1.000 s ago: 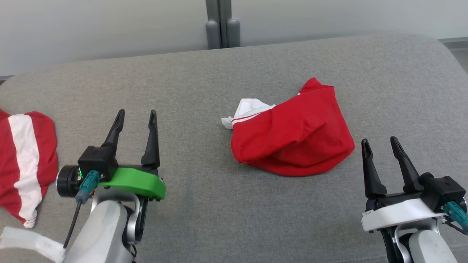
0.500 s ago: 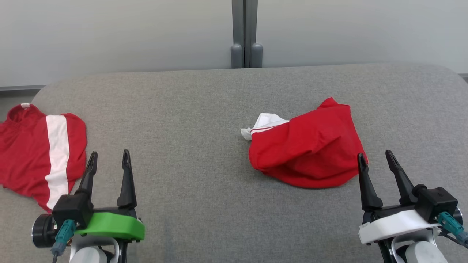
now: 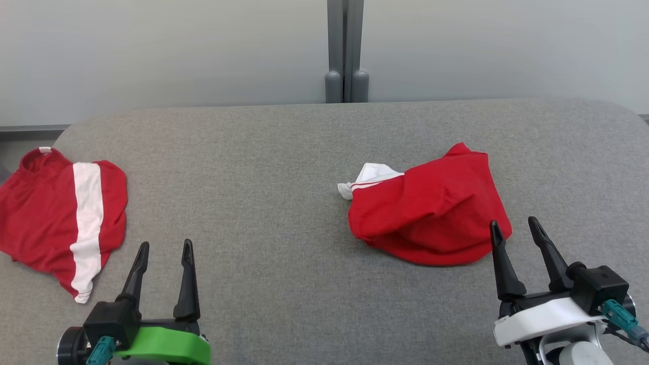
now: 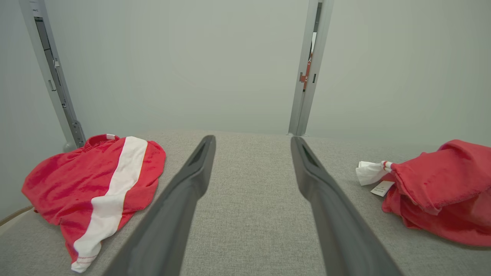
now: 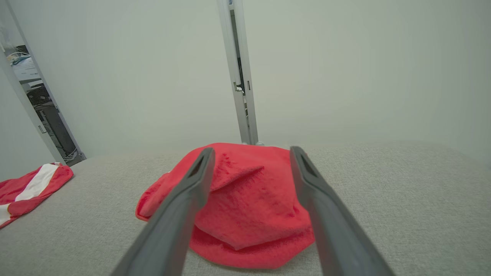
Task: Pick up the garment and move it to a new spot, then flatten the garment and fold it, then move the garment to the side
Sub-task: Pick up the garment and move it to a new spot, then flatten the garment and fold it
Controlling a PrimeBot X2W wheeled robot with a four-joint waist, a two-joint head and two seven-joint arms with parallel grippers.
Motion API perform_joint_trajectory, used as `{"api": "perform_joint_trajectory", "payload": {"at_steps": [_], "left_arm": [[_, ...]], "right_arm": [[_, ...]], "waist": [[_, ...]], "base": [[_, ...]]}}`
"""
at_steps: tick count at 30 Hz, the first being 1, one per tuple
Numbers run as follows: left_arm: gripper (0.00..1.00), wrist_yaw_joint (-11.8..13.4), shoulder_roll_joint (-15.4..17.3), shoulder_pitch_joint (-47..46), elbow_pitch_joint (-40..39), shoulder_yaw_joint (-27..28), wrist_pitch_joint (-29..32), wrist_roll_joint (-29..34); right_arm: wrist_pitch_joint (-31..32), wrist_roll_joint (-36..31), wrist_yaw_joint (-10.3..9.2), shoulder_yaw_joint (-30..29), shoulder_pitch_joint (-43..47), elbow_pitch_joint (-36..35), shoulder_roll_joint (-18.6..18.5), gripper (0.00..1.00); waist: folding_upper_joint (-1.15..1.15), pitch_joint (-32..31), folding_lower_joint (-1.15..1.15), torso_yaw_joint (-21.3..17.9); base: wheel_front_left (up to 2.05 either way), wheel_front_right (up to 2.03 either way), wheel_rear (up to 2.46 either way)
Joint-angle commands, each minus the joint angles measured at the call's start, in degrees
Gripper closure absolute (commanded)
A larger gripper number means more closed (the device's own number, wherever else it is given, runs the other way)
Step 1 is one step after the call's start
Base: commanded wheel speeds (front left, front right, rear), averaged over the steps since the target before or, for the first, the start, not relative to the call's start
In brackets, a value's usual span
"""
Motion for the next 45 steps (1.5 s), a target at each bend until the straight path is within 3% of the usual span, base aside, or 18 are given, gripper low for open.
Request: {"api": "perform_joint_trajectory", "payload": {"at_steps": [1, 24, 45], "left_arm": [[0.00, -0.54, -0.38, 1.06, 0.20, 0.33, -0.04, 0.36], [0.00, -5.62, -3.03, 2.87, 1.43, 3.52, -0.05, 4.57], [0.00, -6.87, -4.58, 2.82, 2.48, 5.36, -0.04, 6.76]], "right_arm": [[-0.07, 0.37, -0.04, 0.11, 0.54, 0.14, -0.36, 0.00], [0.58, 0.41, -0.05, 0.08, 1.30, -0.05, -0.16, 0.00], [0.62, 0.50, -0.04, 0.24, 1.11, 0.67, -0.35, 0.00]], "waist": [[0.00, -0.02, 0.00, -0.04], [0.00, -0.40, 0.00, 0.12], [0.00, -0.40, 0.00, -0.29]], "base": [[0.00, 0.00, 0.00], [0.00, 0.00, 0.00], [0.00, 0.00, 0.00]]}}
